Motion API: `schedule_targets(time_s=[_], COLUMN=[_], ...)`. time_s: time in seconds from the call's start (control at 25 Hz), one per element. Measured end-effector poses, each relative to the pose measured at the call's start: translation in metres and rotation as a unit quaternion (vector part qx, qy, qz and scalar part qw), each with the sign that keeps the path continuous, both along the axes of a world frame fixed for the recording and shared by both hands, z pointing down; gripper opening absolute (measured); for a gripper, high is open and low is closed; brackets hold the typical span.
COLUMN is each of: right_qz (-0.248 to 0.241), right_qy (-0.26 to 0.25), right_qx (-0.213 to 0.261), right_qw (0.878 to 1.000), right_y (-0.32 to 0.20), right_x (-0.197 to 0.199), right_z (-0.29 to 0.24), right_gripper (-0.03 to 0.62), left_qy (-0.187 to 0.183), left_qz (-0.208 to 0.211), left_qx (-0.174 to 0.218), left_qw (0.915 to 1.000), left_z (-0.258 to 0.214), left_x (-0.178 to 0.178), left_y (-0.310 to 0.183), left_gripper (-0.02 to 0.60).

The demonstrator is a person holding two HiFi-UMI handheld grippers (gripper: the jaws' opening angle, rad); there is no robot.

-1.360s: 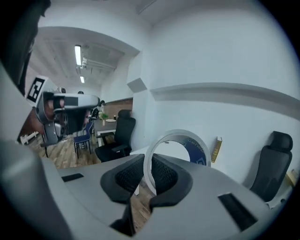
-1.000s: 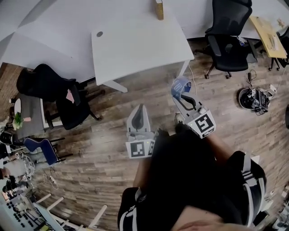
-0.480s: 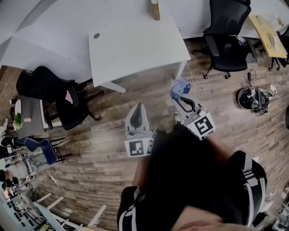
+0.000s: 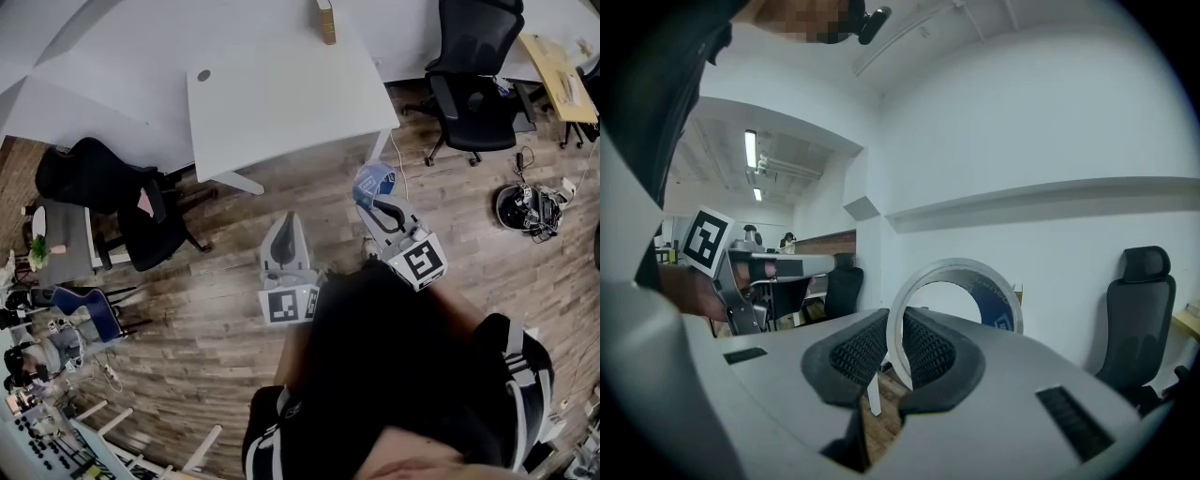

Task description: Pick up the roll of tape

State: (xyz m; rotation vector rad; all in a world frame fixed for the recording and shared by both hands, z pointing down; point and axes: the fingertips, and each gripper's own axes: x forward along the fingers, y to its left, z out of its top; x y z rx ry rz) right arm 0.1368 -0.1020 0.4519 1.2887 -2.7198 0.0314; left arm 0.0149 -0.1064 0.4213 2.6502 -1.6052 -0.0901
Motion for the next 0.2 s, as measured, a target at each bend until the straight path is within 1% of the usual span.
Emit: schedule_targets(time_s=[0.2], right_qz=[-0.002], right_qy=[0.002], right_qx=[-0.001], right_qw=[1.0], right_y=[-0.0064], right_x=[-0.0077], right_z=[0.0003], right_gripper=[0.06], left_qy=[0.001], left_qz=[0.001], left_qx=[0.001], left_qw=[1.0], left_z=[-0.0012], left_x=[-0.0063], left_y=[-0.0063], left_gripper=[0.023])
